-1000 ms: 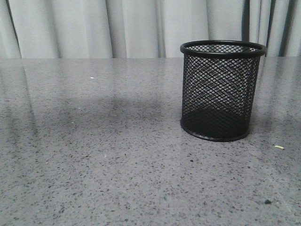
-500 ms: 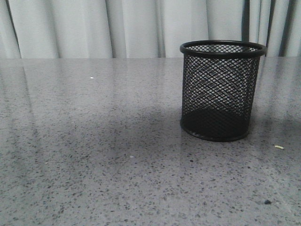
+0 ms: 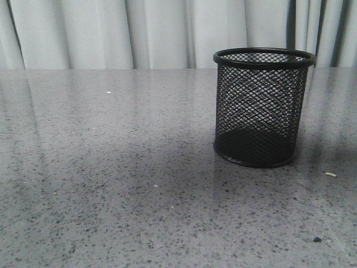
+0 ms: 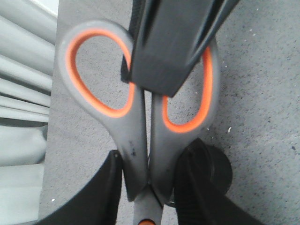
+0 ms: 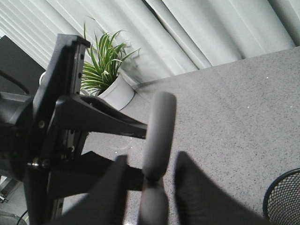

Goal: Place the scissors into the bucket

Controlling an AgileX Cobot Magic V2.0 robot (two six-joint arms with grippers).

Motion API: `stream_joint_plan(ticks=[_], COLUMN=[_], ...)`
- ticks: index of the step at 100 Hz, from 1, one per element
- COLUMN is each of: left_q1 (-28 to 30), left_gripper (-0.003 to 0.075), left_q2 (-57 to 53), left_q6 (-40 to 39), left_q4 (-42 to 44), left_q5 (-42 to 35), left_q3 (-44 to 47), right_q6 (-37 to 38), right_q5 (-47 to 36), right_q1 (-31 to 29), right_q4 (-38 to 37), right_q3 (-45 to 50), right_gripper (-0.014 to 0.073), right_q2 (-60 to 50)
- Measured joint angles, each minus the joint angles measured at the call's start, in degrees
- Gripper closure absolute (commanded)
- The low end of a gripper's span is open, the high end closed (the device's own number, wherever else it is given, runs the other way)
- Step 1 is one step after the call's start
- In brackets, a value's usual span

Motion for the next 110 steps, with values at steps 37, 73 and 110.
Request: stream_joint_plan(ticks=[37, 73, 110], left_q1=[0.24, 15.25, 31.74], left_gripper=[0.0184, 0.0265, 0.0265], left_q2=[-1.28, -10.64, -19.38], left_q6=[-0.27, -6.96, -10.19], left_q4=[-1.82, 1.61, 2.19], left_q5=[0.44, 0.44, 1.96], left_q3=[0.0, -0.1, -0.27], right_q6=[-0.18, 2.66, 14.77], right_q5=[0.14, -0.26, 22.39], right_q1=[-0.04, -0.04, -0.04], right_q4=[-2.56, -22.0, -45.38], right_q3=[0.0, -8.71, -27.35], right_gripper=[0.0659, 0.0646, 0.0646], right_q2=[0.0, 1.39, 15.97])
